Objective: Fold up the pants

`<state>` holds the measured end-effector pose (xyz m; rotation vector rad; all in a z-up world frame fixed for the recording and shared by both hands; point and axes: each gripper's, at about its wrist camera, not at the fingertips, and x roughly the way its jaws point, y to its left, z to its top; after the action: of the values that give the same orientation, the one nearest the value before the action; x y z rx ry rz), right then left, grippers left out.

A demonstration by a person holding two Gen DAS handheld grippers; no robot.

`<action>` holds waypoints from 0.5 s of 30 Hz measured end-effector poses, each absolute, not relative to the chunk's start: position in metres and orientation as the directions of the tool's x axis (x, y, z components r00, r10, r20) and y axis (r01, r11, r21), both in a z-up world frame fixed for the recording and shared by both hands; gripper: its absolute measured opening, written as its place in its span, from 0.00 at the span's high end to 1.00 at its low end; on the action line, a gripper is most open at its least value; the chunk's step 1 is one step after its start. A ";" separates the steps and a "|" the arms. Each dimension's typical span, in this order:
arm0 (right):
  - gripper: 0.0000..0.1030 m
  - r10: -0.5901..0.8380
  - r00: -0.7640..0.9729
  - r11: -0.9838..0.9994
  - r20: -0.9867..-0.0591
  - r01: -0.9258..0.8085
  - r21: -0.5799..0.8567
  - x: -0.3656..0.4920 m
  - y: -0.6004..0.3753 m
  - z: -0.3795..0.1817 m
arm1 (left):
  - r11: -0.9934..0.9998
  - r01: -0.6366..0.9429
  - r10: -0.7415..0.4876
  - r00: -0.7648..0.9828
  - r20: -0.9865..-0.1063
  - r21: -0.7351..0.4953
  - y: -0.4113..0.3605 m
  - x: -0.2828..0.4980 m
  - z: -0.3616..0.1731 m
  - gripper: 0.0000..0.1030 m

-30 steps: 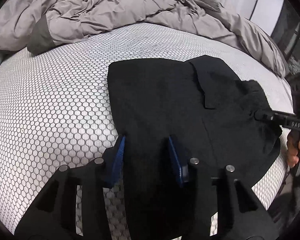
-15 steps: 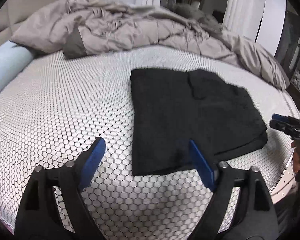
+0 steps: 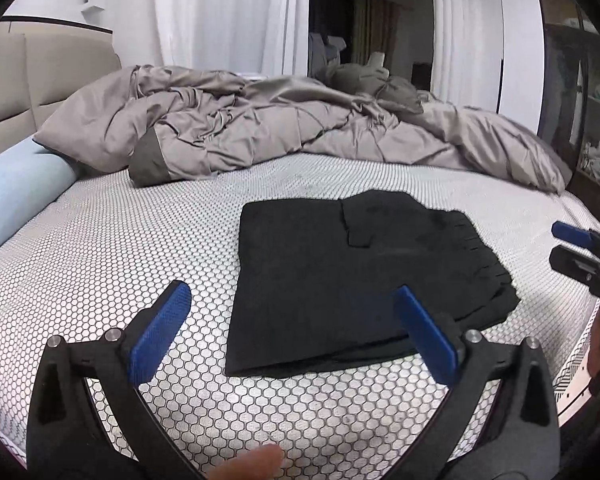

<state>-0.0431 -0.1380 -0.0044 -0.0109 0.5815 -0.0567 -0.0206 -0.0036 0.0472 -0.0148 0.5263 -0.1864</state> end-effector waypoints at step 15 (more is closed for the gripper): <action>0.00 -0.053 0.858 0.997 -0.511 0.073 0.019 -0.048 -0.143 0.002 | 0.982 0.181 -0.183 0.872 -0.455 -0.047 -0.005 -0.026 0.053 0.01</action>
<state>-0.0485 -0.1431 0.0020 0.0387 0.5355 -0.0664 -0.0256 -0.0047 0.0535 -0.0028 0.4758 -0.1901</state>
